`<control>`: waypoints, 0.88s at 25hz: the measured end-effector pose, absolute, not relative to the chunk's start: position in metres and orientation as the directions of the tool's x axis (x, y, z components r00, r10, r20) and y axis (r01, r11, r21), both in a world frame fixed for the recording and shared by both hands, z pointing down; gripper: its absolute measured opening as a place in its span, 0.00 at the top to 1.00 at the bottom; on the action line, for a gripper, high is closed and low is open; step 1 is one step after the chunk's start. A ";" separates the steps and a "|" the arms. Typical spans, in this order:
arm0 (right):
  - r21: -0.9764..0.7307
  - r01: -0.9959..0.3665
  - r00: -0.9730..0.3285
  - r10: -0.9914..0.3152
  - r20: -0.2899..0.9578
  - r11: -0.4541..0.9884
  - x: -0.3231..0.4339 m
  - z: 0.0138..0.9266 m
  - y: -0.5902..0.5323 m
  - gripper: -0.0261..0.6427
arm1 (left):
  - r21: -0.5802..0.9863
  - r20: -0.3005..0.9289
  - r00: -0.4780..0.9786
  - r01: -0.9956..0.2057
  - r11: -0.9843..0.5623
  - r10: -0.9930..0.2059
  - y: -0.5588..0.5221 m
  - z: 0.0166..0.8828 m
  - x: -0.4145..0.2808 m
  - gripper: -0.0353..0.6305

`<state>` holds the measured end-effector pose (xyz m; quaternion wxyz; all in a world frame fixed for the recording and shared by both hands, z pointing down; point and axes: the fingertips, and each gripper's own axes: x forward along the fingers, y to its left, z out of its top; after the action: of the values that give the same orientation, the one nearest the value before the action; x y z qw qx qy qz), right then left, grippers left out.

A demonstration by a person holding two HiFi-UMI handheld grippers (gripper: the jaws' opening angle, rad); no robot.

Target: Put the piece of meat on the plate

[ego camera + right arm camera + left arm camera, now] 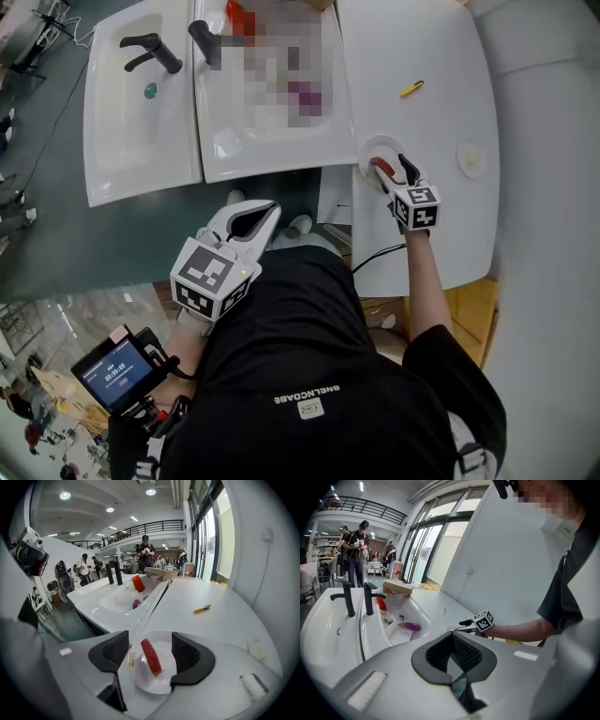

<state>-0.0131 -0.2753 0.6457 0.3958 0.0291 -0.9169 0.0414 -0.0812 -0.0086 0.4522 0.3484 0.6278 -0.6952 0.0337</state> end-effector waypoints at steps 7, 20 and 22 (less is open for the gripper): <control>-0.046 -0.147 -0.741 -0.079 0.667 0.988 0.005 0.609 -0.273 0.53 | 0.387 0.512 0.094 -0.913 0.131 -0.854 -0.016 0.447 -0.062 0.92; -0.042 -0.264 -0.812 -0.199 0.549 0.964 0.034 0.536 -0.248 0.57 | 0.364 0.477 0.228 -0.930 -0.046 -0.849 -0.041 0.439 -0.045 0.92; -0.040 -0.285 -0.822 -0.222 0.525 0.958 0.046 0.521 -0.241 0.58 | 0.346 0.463 0.247 -0.935 -0.083 -0.851 -0.045 0.431 -0.035 0.92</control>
<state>0.0462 -0.2410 0.5210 0.2672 0.1330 -0.9526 0.0585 -0.0347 -0.0451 0.4309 0.2949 0.7323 -0.6097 0.0709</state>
